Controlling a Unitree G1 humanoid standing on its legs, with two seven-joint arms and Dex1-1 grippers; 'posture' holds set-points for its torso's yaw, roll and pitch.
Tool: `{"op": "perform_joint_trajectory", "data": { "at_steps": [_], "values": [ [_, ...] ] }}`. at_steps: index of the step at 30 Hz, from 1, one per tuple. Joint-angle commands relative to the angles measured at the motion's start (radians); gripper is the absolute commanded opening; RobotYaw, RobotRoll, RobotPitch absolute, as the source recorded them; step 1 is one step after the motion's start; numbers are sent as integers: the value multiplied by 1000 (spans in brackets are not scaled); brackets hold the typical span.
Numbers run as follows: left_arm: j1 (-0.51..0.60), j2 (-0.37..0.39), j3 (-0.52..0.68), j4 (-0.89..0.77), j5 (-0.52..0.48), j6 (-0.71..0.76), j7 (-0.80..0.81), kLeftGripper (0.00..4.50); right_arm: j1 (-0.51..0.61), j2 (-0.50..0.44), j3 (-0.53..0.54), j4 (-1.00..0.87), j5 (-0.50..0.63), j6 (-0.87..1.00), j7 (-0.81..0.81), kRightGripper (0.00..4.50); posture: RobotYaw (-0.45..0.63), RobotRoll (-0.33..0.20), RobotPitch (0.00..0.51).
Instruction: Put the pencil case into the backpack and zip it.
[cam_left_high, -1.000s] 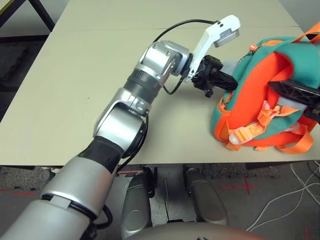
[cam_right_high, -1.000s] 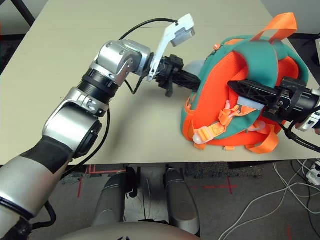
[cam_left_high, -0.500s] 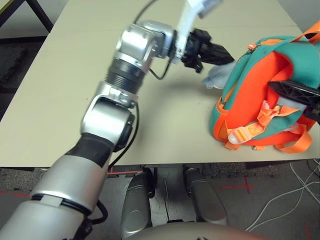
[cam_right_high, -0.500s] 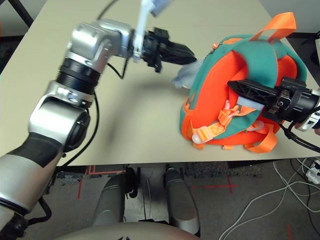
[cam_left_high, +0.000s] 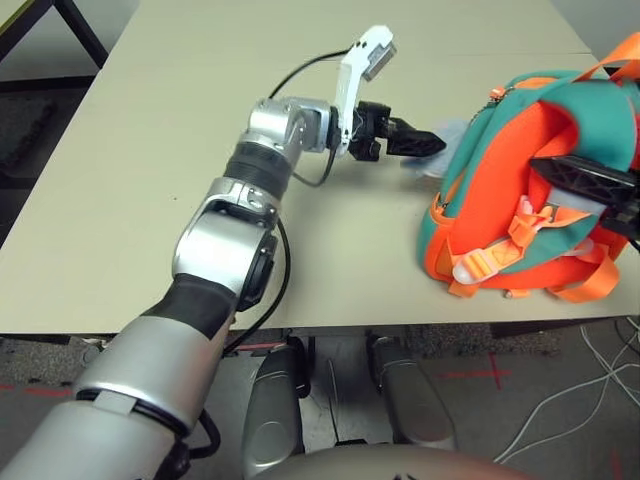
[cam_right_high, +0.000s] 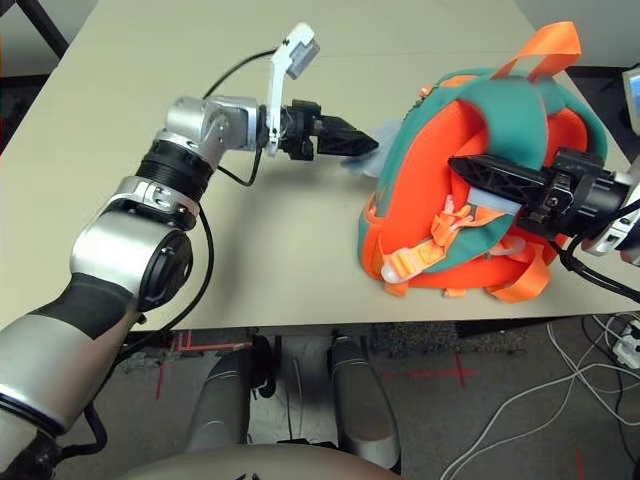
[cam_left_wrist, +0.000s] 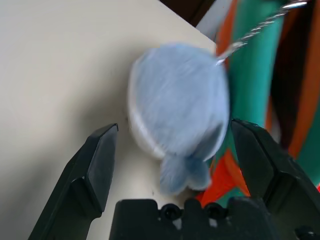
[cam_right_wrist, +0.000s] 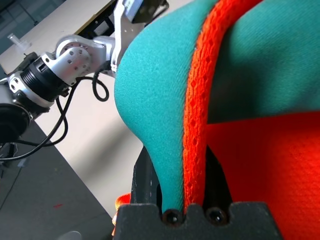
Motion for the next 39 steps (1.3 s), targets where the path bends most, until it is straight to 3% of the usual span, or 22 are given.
{"op": "perform_joint_trajectory", "data": {
  "at_steps": [1,12,21,24,34,36,39],
  "values": [
    [-16,-15,34,65,3,-27,23,4500,19,11,-32,-42,28,-10,-10,54,-261,0,178],
    [-55,-36,173,95,-83,115,-28,4500,47,16,-41,-57,42,-17,-26,54,-266,0,189],
    [-38,-65,157,80,-65,152,-46,4500,50,16,-37,-55,42,-20,-32,54,-265,0,192],
    [-40,-67,157,79,-64,164,-39,3874,47,18,-28,-53,34,-24,-31,54,-264,0,193],
    [-19,-52,132,62,-38,129,-22,23,23,14,-10,-42,33,-25,-31,54,-249,0,202],
    [-14,-40,125,56,-26,89,-29,405,18,14,-6,-40,32,-24,-30,54,-249,0,202],
    [-17,-22,124,55,-21,62,-40,1480,16,13,-6,-39,33,-21,-29,54,-249,0,208]
  ]
}}
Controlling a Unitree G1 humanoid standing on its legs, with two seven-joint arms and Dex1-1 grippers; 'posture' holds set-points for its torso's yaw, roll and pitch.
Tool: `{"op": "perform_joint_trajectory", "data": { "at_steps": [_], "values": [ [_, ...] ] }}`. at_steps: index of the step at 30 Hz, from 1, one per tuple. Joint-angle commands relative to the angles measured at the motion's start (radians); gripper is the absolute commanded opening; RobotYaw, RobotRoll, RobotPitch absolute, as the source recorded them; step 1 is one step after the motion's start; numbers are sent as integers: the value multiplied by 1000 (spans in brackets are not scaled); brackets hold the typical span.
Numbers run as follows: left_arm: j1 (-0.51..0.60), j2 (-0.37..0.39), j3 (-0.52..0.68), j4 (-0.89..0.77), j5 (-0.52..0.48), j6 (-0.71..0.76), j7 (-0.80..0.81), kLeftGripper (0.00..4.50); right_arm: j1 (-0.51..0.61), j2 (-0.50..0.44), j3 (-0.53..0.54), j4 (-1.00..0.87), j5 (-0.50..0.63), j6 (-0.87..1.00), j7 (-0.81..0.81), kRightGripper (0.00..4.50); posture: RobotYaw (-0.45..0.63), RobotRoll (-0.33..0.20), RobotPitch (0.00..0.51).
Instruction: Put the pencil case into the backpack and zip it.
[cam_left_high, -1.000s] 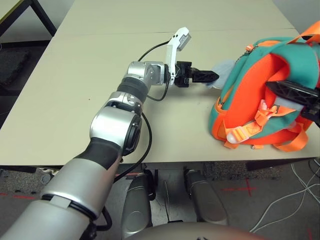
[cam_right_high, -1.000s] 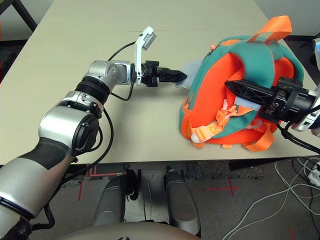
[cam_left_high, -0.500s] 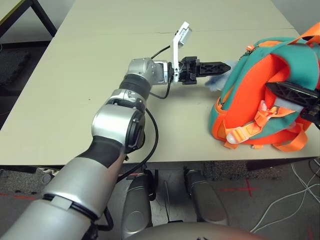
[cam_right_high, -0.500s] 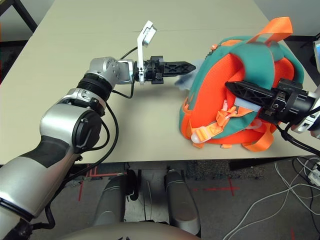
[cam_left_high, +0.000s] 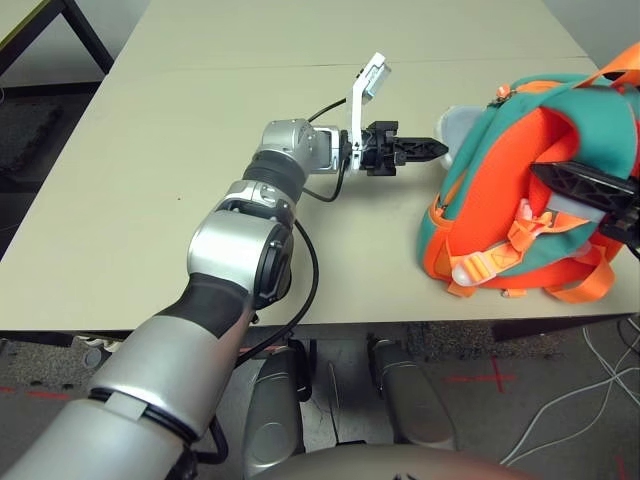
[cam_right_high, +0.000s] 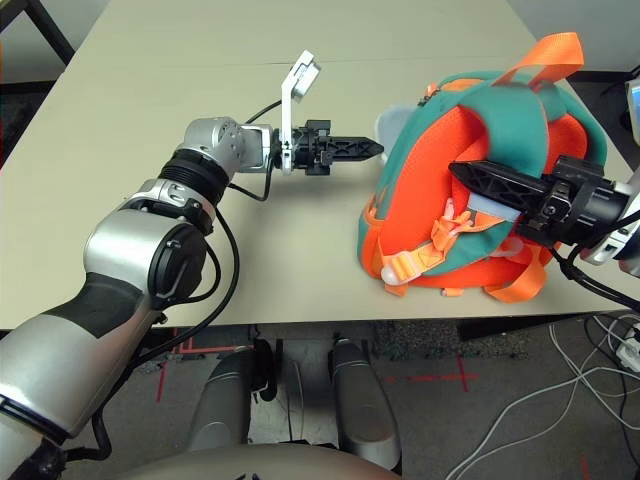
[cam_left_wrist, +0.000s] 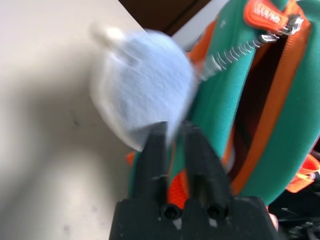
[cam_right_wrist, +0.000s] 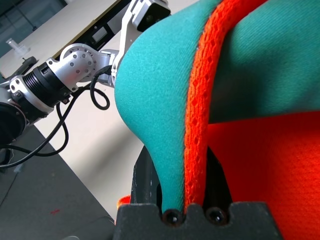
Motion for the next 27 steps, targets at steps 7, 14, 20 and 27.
{"op": "perform_joint_trajectory", "data": {
  "at_steps": [7,14,20,27],
  "values": [
    [3,34,5,6,27,-128,38,4197,-6,-5,10,-16,20,1,2,54,-253,0,211],
    [12,-17,20,42,24,-181,57,4500,1,-2,1,-31,37,-1,-14,54,-279,0,212],
    [22,-57,43,74,17,-215,82,4500,22,3,-12,-48,57,-6,-35,54,-299,0,214],
    [31,-80,52,85,26,-210,81,4500,40,-5,-30,-55,78,-7,-53,54,-314,0,219]
  ]
}}
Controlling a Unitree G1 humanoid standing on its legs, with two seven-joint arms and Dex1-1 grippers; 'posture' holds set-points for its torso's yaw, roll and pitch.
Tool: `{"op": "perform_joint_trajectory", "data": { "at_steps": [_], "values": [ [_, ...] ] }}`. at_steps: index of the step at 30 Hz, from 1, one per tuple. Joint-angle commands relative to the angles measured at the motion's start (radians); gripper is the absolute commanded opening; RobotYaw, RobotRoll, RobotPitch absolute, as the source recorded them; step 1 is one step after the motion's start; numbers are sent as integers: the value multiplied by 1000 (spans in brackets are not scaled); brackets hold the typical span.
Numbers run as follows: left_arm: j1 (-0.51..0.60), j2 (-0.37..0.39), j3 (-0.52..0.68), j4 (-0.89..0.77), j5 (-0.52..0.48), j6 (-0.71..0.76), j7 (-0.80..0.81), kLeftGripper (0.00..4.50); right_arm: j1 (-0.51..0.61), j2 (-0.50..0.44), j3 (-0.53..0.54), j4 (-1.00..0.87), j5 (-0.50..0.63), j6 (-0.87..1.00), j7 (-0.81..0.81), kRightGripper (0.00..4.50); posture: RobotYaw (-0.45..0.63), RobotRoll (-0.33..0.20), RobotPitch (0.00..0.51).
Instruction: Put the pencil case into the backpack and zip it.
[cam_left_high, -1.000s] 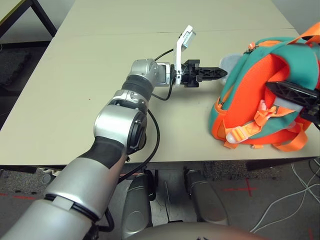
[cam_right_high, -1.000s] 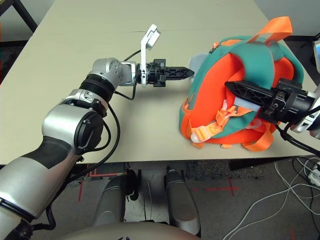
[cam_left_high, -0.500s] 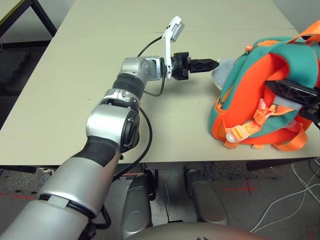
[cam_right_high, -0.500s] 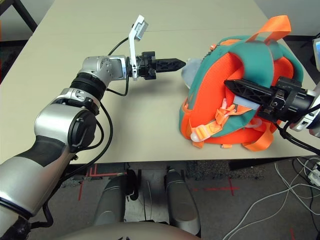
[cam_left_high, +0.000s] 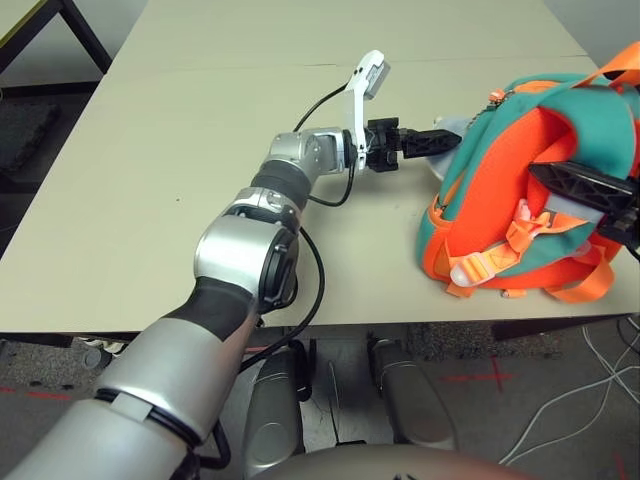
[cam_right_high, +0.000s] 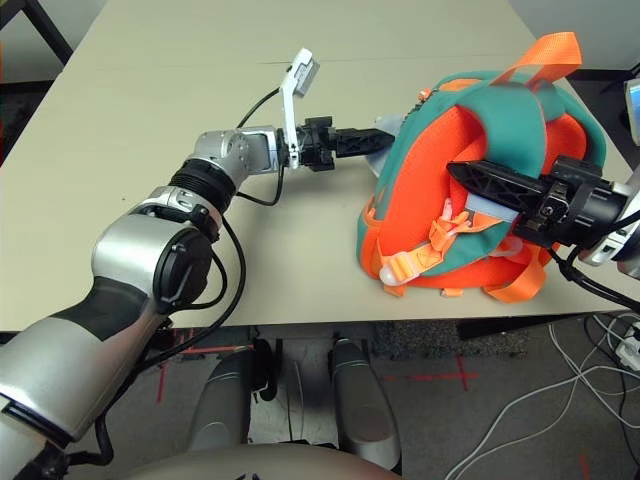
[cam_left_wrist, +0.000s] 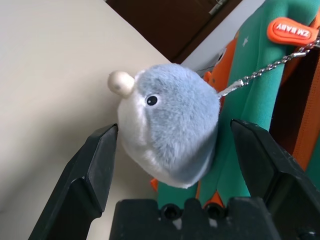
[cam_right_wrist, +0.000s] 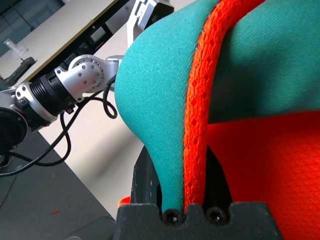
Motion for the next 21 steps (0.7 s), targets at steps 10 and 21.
{"op": "perform_joint_trajectory", "data": {
  "at_steps": [10,21],
  "values": [
    [30,-3,17,31,11,-2,45,4500,5,-17,-8,-14,36,-8,-4,54,-304,0,222],
    [34,-19,17,24,2,26,3,984,-12,-24,6,-2,27,-6,3,54,-310,0,223]
  ]
}}
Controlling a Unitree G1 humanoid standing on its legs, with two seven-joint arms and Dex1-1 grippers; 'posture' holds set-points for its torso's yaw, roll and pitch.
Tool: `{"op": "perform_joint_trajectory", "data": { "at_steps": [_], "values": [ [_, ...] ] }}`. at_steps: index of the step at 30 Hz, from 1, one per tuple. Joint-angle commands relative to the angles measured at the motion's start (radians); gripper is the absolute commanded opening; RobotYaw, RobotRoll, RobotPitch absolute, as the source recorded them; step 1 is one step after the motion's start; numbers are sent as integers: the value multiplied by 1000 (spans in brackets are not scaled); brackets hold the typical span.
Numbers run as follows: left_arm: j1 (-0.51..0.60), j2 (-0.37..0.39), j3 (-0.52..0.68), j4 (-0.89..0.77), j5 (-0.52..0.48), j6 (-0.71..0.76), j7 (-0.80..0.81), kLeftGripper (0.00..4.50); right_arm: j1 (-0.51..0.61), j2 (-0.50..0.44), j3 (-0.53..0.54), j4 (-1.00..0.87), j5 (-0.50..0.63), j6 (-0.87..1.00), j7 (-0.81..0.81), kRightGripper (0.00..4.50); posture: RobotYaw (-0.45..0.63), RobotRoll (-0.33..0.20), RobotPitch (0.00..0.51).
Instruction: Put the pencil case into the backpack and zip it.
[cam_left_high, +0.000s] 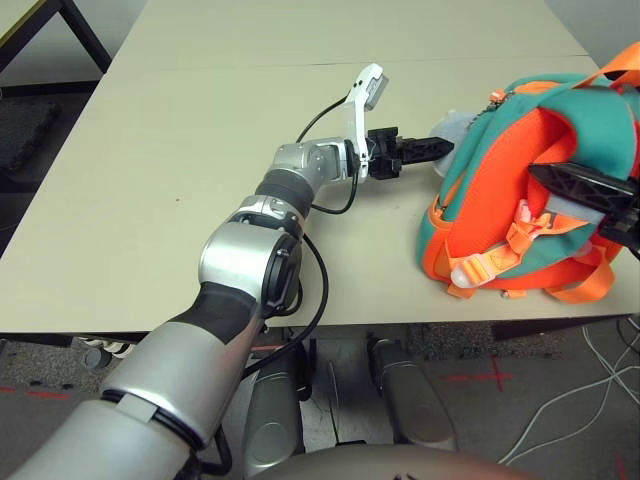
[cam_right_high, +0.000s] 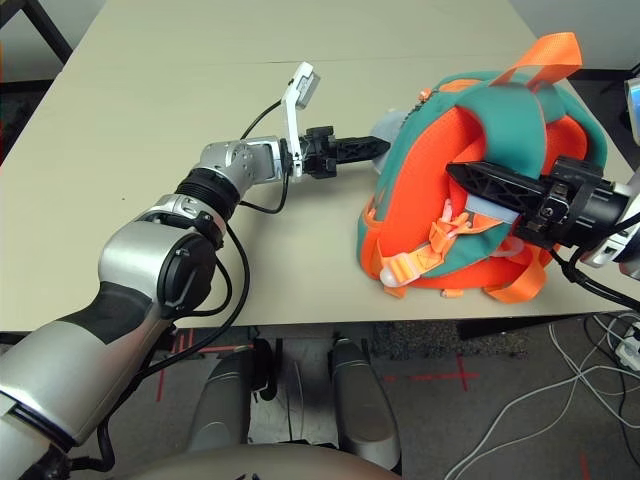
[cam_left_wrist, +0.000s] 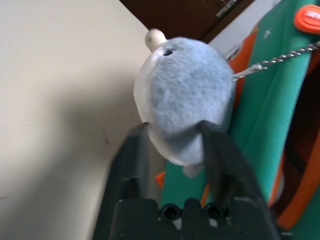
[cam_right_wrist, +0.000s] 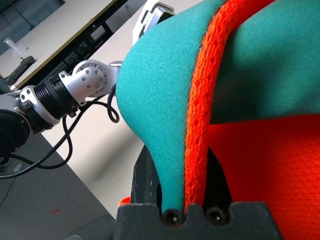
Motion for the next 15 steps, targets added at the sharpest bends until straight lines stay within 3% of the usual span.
{"op": "perform_joint_trajectory", "data": {
  "at_steps": [1,3,11,15],
  "values": [
    [17,-16,2,17,2,16,-20,570,-4,-8,4,-5,11,-5,8,54,-310,0,223],
    [20,-19,1,17,3,17,-25,3,0,-8,0,-6,11,-5,7,54,-314,0,224],
    [20,-18,-11,5,10,16,-58,0,4,-7,-2,-6,7,-5,8,54,-310,0,223],
    [18,20,-65,-20,54,-24,-125,0,4,-9,-4,-6,8,-3,9,54,-310,0,223]
  ]
}}
